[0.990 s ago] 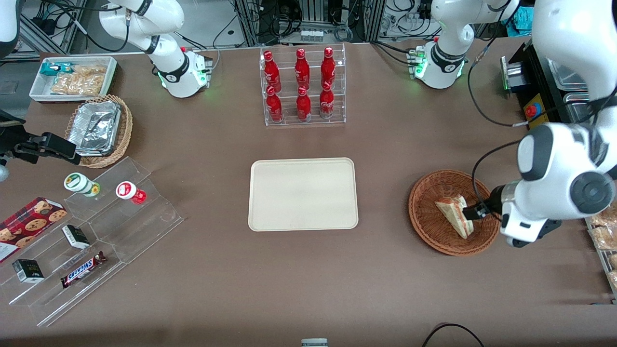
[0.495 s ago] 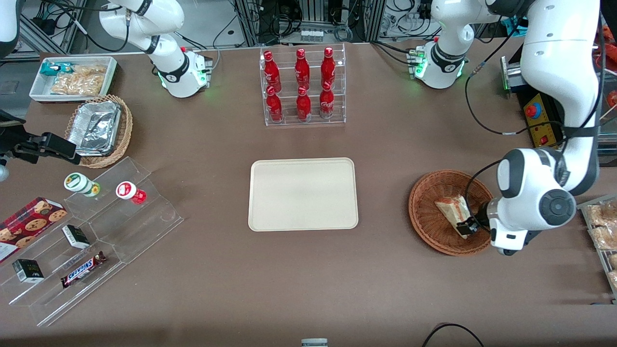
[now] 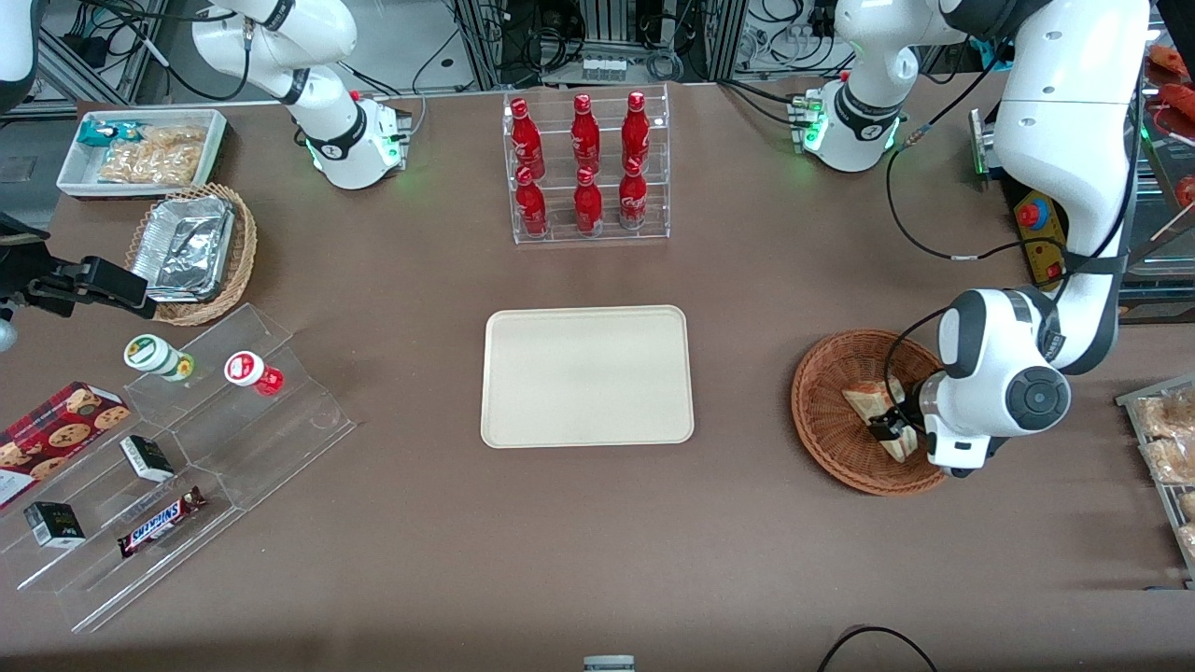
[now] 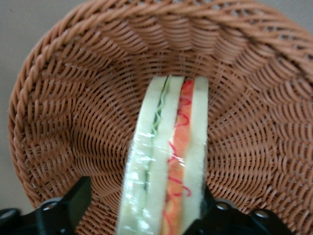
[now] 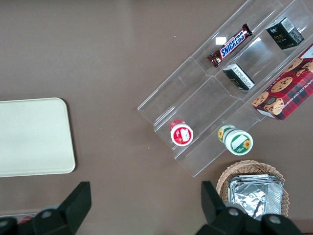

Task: Place sandwich from basket to tray
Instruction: 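Close the left gripper on the wrapped sandwich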

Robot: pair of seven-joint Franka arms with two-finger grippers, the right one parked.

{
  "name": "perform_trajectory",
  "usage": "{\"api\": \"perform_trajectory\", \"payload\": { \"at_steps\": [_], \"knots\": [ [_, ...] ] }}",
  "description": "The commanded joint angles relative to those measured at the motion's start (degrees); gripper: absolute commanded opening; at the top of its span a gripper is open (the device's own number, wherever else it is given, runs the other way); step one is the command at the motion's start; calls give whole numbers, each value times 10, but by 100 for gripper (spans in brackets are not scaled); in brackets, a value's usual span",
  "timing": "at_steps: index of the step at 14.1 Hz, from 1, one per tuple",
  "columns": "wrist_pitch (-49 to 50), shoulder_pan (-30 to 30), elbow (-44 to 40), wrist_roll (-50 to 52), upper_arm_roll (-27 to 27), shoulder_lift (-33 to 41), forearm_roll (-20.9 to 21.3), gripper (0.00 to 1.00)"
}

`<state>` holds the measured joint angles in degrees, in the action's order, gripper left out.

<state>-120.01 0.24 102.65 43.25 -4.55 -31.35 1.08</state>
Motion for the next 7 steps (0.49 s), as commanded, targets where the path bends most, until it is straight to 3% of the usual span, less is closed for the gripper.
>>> {"api": "perform_trajectory", "payload": {
  "at_steps": [1,3,7],
  "knots": [
    [-8,-5,24,26,-2,21,4,40],
    [-6,-10,19,44,-3,30,4,24],
    [59,-52,-41,54,-4,53,2,21]
  ]
}}
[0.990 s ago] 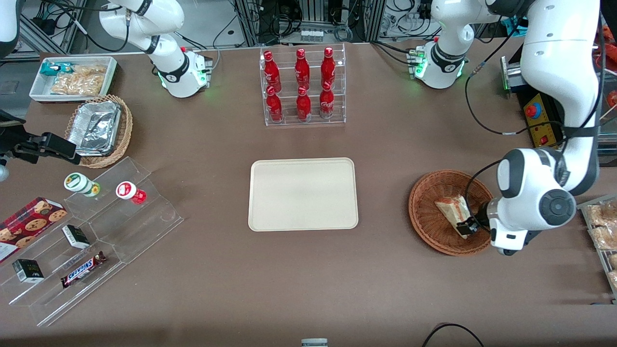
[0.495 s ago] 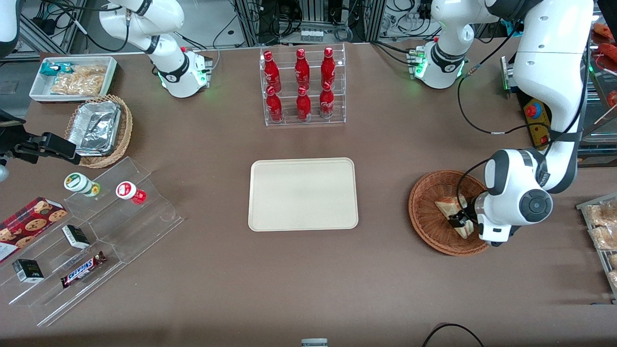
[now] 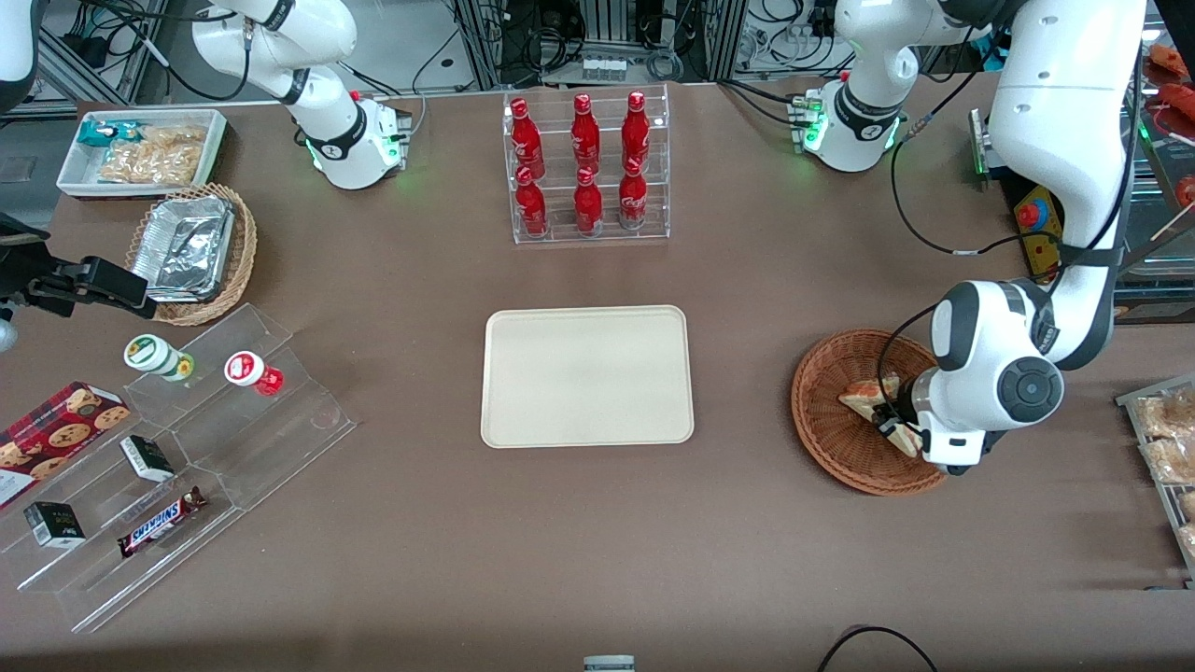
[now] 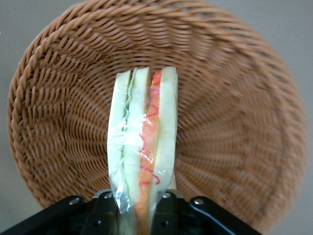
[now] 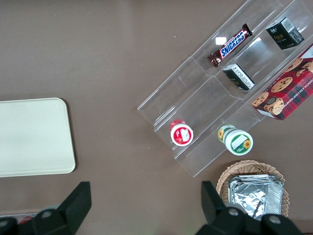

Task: Place sandwich from basket to tray
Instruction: 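Close the left gripper on the wrapped sandwich, then lift the sandwich and carry it with the left gripper over the cream tray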

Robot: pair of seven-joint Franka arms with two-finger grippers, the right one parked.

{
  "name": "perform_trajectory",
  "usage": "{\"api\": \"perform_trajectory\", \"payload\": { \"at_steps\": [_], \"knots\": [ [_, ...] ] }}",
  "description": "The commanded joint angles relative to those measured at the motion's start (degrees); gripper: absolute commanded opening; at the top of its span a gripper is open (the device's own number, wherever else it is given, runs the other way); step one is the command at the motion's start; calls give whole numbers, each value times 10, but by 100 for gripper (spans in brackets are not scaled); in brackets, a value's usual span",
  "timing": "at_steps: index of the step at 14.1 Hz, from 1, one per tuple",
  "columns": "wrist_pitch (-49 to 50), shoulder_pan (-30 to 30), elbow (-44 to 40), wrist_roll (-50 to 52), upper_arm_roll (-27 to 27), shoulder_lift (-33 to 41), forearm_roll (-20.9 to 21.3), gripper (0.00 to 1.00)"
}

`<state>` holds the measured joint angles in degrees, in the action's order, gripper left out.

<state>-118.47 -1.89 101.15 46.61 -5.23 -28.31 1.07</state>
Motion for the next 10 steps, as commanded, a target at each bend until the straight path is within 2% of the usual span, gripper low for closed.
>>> {"api": "perform_trajectory", "payload": {
  "at_steps": [1,4,7,10],
  "knots": [
    [78,-52,-56,29,3,23,2,21],
    [143,-130,-149,80,3,-1,-1,22],
    [143,-230,-194,95,3,-39,0,23],
    [141,-304,-261,91,3,-103,0,24]
  ]
}}
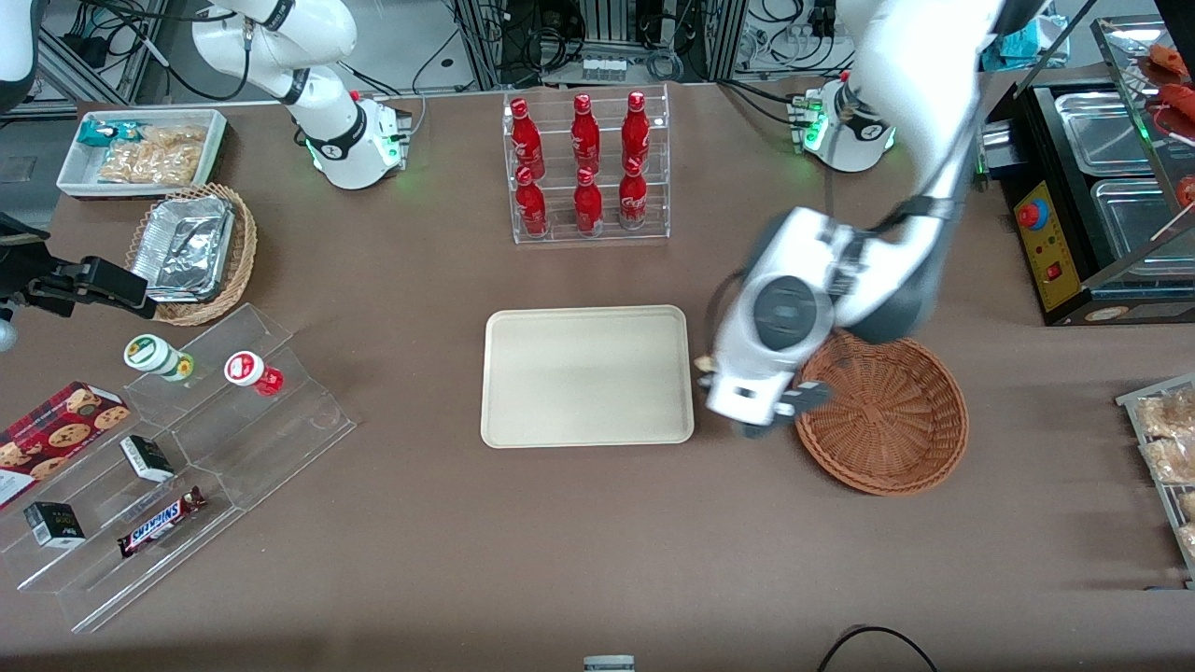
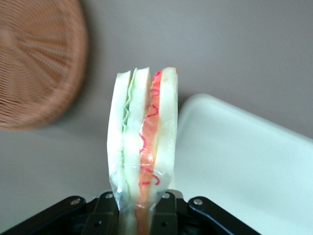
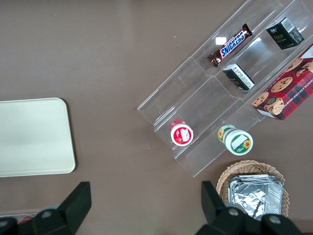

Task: Place sandwich from basket to tray
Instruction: 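Lift the sandwich and carry it with the left gripper over the cream tray, then lower the sandwich onto the tray and open the left gripper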

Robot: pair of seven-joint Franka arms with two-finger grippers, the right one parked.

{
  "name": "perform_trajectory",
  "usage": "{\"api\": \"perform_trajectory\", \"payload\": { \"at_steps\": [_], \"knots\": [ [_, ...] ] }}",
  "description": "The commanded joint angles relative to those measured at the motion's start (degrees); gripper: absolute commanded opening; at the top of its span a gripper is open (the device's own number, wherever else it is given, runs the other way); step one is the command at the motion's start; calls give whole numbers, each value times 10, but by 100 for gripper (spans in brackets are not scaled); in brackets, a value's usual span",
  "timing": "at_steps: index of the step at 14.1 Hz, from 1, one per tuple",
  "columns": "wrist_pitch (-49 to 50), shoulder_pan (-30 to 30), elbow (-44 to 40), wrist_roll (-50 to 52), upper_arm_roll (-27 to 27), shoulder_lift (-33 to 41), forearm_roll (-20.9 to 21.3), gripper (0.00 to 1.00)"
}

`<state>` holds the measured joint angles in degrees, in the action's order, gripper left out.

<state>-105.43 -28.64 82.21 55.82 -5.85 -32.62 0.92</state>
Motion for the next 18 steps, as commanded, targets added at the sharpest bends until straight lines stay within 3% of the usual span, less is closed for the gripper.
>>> {"api": "perform_trajectory", "payload": {
  "at_steps": [1,4,8,15,16,17,18],
  "knots": [
    [11,-59,-98,-3,9,-83,1,24],
    [-5,-102,-142,-10,8,-139,0,24],
    [-100,-113,-146,-46,-28,-187,3,25],
    [-101,-121,-142,-75,-28,-192,8,31],
    [-100,-121,-142,-74,-28,-191,7,51],
    [-97,-121,-142,-74,-28,-190,7,90],
    [-92,-121,-143,-73,-28,-186,7,92]
  ]
}}
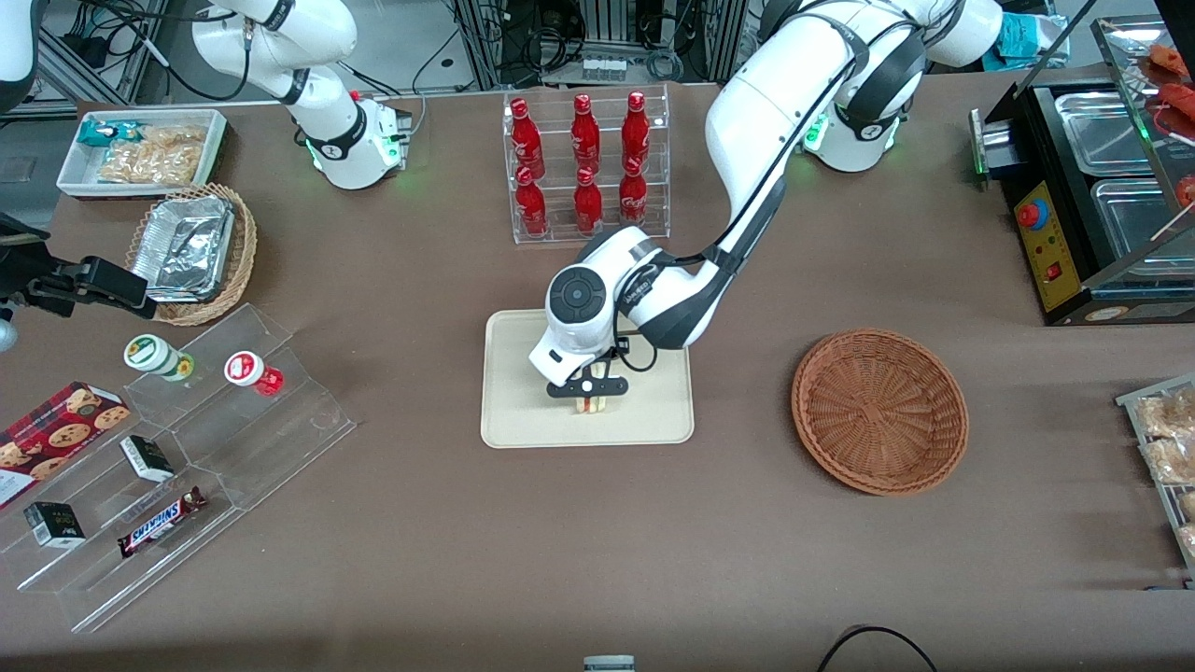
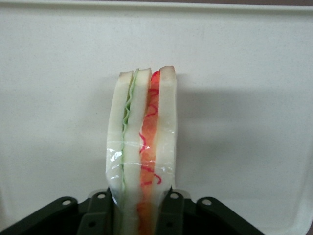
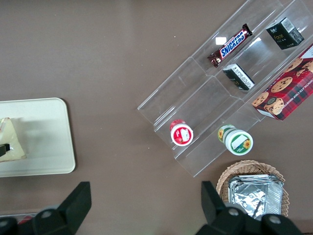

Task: Place sandwich from basket to tray
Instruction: 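Lower the sandwich onto the tray and open the left gripper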

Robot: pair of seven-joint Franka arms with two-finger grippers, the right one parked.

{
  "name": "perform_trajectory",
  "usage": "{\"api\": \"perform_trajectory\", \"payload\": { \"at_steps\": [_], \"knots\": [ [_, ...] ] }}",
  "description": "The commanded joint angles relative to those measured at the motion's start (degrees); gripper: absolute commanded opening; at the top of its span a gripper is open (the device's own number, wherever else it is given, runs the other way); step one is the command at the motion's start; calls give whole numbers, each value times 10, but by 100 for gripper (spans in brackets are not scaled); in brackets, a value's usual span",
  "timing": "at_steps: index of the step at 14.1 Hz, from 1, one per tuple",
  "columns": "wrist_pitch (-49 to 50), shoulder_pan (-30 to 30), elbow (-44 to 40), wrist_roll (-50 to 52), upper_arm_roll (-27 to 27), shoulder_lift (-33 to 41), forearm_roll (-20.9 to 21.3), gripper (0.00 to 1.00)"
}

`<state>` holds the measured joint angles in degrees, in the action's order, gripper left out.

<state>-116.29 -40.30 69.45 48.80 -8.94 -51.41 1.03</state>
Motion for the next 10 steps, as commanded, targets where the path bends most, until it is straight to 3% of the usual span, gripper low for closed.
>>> {"api": "perform_trajectory", "payload": {
  "at_steps": [1,2,5,10],
  "knots": [
    [23,-4,-16,-3,3,7,6,95],
    [34,-3,-16,-3,4,19,6,100],
    [89,9,-15,-4,7,74,7,100],
    [198,94,33,-58,7,201,6,100]
  ]
}}
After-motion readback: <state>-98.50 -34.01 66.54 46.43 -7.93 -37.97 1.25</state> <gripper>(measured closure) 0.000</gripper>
